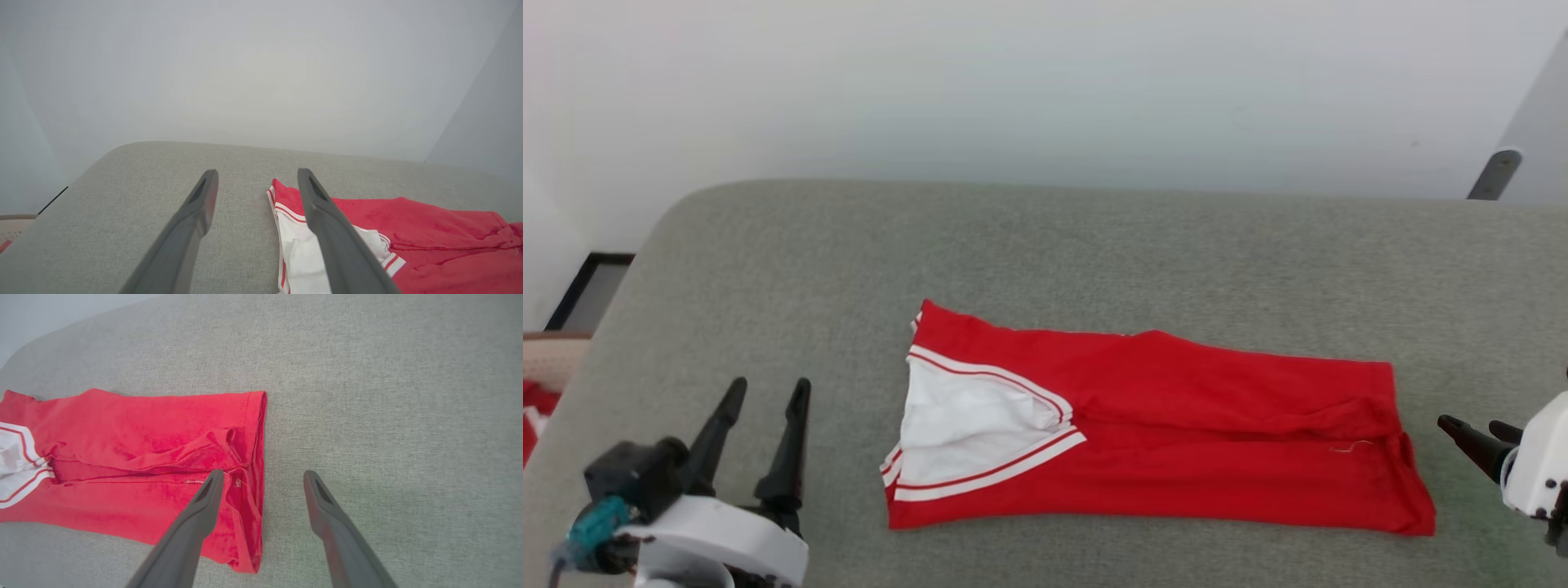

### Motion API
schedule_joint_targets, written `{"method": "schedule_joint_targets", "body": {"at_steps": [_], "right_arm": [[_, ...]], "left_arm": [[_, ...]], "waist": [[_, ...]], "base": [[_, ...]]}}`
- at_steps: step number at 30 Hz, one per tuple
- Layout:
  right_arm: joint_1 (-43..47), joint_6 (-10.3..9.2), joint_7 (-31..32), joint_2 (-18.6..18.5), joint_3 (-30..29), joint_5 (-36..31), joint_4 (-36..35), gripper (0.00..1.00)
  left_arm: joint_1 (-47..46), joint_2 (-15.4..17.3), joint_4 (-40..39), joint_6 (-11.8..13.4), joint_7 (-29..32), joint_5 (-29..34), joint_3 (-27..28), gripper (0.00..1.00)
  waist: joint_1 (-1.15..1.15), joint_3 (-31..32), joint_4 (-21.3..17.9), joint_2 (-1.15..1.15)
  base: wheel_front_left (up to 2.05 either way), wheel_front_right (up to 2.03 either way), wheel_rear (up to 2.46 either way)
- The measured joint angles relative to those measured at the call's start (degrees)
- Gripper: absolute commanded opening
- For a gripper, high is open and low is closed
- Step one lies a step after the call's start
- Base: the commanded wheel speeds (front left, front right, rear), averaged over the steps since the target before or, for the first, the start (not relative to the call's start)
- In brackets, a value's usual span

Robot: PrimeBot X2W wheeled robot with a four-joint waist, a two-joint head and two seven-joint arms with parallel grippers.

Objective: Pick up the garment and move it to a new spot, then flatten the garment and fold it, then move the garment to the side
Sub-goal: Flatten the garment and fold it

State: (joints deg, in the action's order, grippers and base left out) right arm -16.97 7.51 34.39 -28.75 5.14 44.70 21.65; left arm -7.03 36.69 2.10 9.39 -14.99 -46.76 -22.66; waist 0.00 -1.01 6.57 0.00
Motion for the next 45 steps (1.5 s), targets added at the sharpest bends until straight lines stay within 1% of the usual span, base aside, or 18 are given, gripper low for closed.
{"method": "schedule_joint_targets", "body": {"at_steps": [6, 10, 12, 17, 22, 23, 25, 31, 40, 45], "right_arm": [[-3.87, 0.0, 3.97, 0.82, -0.14, -0.51, 4.99, 1.0], [-6.34, 0.0, 6.06, 1.51, -0.44, -1.58, 8.43, 1.0], [-7.33, 0.0, 7.06, 1.82, -0.7, -1.99, 10.33, 1.0], [-9.27, 0.0, 9.22, 2.54, -0.91, -2.97, 14.44, 1.0], [-11.1, 0.0, 9.47, 2.82, -0.55, -3.86, 17.18, 1.0], [-11.3, -0.02, 9.49, 2.88, -0.24, -3.86, 17.52, 0.84], [-11.65, -0.05, 9.58, 2.67, 0.62, -3.64, 17.82, 0.0], [-11.63, -0.14, 9.87, 2.13, 2.52, -0.75, 17.63, 0.0], [-11.41, -0.03, 8.95, 0.23, 4.63, 2.36, 16.95, 0.0], [-10.88, 0.01, 7.68, -2.49, 5.38, 3.13, 17.22, 0.0]], "left_arm": [[2.49, -6.01, 0.78, -4.19, -0.01, 6.1, 5.72, 1.0], [3.13, -9.33, 1.65, -6.71, 0.0, 10.39, 7.95, 1.0], [3.41, -11.25, 2.26, -7.79, -0.01, 11.77, 9.18, 1.0], [3.66, -14.83, 3.13, -10.15, 0.0, 15.28, 12.71, 1.0], [3.85, -17.95, 3.93, -12.13, 0.0, 18.51, 16.02, 1.0], [3.86, -18.49, 4.08, -12.68, -0.01, 18.85, 16.45, 1.0], [3.98, -19.37, 4.35, -13.5, 0.0, 19.87, 17.3, 1.0], [4.25, -21.57, 4.35, -14.92, -0.01, 21.92, 20.33, 1.0], [5.37, -23.57, 4.09, -16.15, 0.0, 23.68, 23.31, 1.0], [6.49, -24.1, 3.97, -16.47, 0.0, 24.27, 24.47, 1.0]], "waist": [[0.0, -1.54, 1.82, 0.0], [0.0, -2.64, 3.32, 0.0], [0.0, -3.23, 4.08, 0.0], [0.0, -4.7, 5.84, 0.0], [0.0, -5.97, 7.33, 0.0], [0.0, -6.14, 7.61, 0.0], [0.0, -6.43, 8.07, 0.0], [0.0, -6.86, 8.96, 0.0], [0.0, -6.26, 8.68, 0.0], [0.0, -5.45, 8.24, 0.0]], "base": [[0.0, 0.0, 0.0], [0.0, 0.0, 0.0], [0.0, 0.0, 0.0], [0.0, 0.0, 0.0], [0.0, 0.0, 0.0], [0.0, 0.0, 0.0], [0.0, 0.0, 0.0], [0.0, 0.0, 0.0], [0.0, 0.0, 0.0], [0.0, 0.0, 0.0]]}}
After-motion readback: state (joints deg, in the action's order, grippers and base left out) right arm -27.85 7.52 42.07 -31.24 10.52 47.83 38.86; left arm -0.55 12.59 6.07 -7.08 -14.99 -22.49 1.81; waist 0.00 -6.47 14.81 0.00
